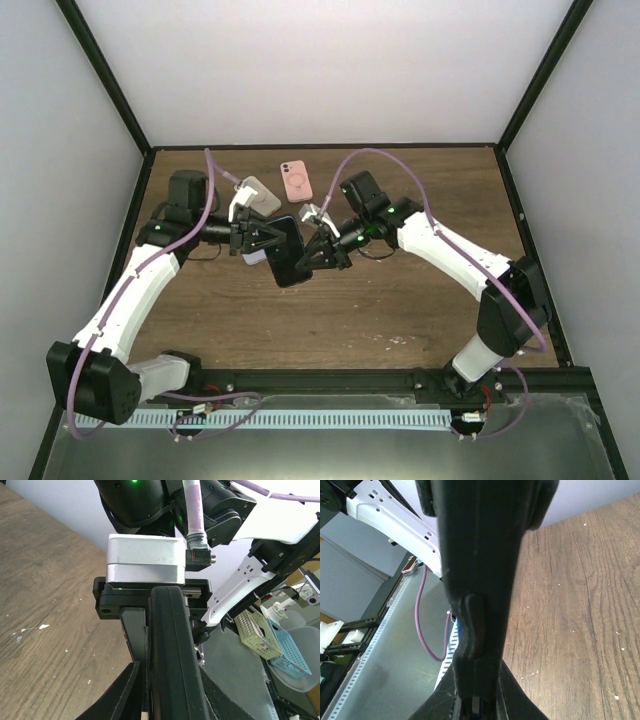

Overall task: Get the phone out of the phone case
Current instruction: Remove the phone case from the phone.

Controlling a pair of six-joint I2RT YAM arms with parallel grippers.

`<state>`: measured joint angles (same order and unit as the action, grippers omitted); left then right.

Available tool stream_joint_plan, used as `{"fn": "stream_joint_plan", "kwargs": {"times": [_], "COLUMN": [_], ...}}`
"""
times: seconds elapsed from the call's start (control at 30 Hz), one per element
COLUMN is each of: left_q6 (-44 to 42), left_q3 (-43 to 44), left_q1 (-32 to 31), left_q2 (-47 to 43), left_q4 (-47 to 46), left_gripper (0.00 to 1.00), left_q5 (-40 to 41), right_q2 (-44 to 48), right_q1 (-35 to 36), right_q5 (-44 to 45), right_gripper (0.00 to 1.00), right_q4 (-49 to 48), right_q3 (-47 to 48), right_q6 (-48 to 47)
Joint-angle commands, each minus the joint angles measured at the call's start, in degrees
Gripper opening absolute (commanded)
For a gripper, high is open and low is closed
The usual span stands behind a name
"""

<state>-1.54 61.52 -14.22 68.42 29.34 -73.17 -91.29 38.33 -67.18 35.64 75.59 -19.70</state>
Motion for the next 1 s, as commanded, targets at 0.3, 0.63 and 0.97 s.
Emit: {"fn": "stream_joint_plan", "kwargs": {"times": [0.3,0.63,0.97], "left_q6": [1.3,27.3,46.5], "left_q3": [0.8,-6.0,-10.9], "left_q1": [2.0,9.6,10.6], "left_q2": [-0.3,-3.3,-4.5], "left_q4": [-2.1,-29.1,-53.5], "left_gripper": [0.03,0.0,0.0], "left_q5": [-2.8,-6.8,-6.1], "right_q2": [0.4,3.2,8.2], "right_q1": [0.6,-2.7,-4.2], "right_q5": [-0.8,5.4,5.1], "right_gripper": [0.28,0.97,0.97], "right_q4": [0.5,-10.6,-19.0], "right_q3": [5.1,2.7,-3.7], "right_q6": [-2.1,11.1,17.3]}}
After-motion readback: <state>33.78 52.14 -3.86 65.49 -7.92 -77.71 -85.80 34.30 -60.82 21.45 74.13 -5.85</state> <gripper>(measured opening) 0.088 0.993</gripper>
